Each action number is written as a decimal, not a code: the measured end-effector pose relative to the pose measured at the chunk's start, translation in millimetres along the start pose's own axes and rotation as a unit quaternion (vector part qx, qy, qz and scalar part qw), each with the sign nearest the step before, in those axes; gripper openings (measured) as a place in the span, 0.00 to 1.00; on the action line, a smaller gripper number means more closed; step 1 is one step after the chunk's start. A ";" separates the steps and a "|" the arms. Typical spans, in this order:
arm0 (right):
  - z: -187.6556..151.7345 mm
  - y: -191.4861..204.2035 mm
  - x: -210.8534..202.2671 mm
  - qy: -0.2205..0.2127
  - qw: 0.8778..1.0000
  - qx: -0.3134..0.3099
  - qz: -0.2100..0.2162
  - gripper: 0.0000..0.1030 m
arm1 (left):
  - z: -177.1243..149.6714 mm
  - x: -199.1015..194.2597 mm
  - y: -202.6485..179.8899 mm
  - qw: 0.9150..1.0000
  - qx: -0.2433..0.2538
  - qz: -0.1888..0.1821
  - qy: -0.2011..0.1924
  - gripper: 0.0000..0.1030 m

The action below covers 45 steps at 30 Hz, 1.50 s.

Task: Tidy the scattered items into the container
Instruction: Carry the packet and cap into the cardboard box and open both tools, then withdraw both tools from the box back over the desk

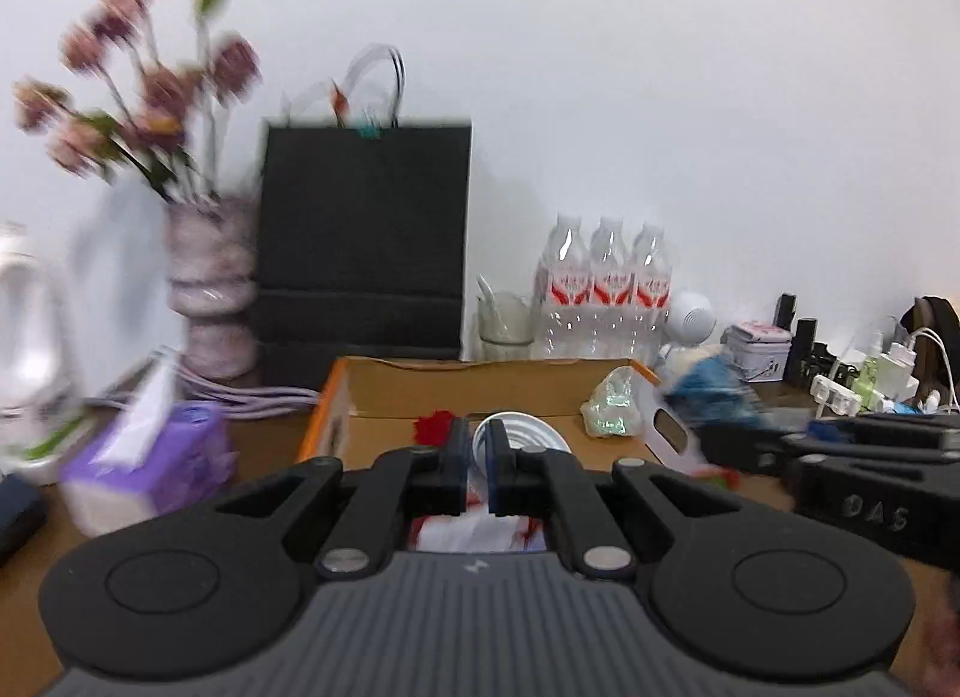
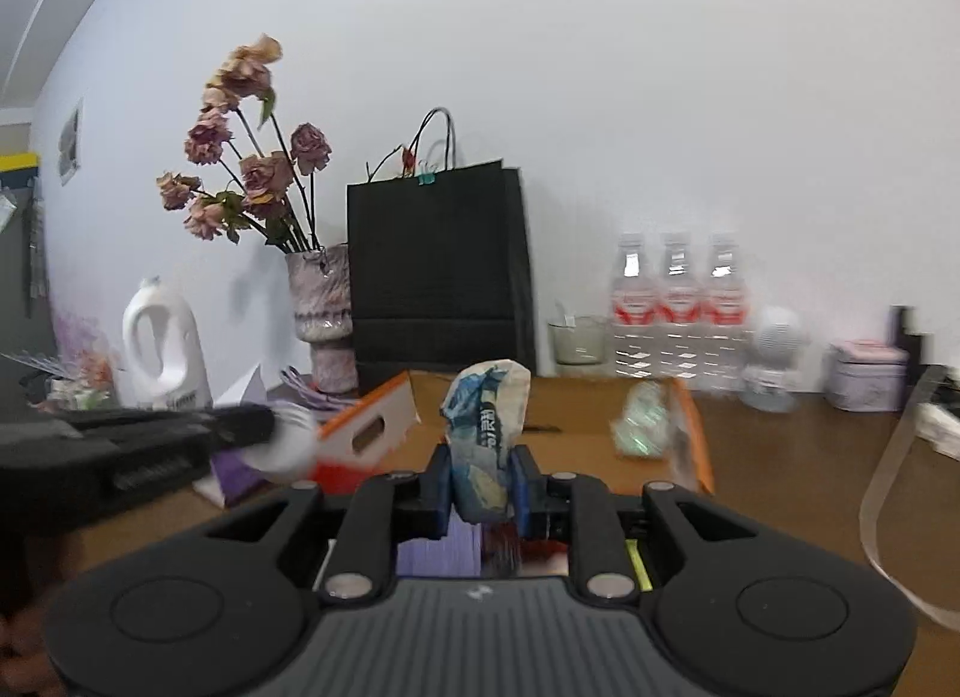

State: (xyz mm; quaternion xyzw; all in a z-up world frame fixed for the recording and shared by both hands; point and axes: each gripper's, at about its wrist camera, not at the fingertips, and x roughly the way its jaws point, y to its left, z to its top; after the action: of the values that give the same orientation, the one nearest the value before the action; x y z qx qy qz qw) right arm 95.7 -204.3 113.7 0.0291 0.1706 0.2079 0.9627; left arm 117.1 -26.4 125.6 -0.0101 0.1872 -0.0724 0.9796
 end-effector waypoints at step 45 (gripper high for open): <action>41.7 -21.5 66.1 0.009 0.997 -0.003 -0.083 0.87 | 21.1 32.7 14.0 0.998 0.016 0.068 0.003 0.98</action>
State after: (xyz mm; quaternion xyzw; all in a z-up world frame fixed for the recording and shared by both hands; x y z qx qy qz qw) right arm 174.9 -196.1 129.3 0.0100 0.1800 0.1285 0.9752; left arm 156.9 -17.5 132.7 0.0187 0.1891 -0.0087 0.9817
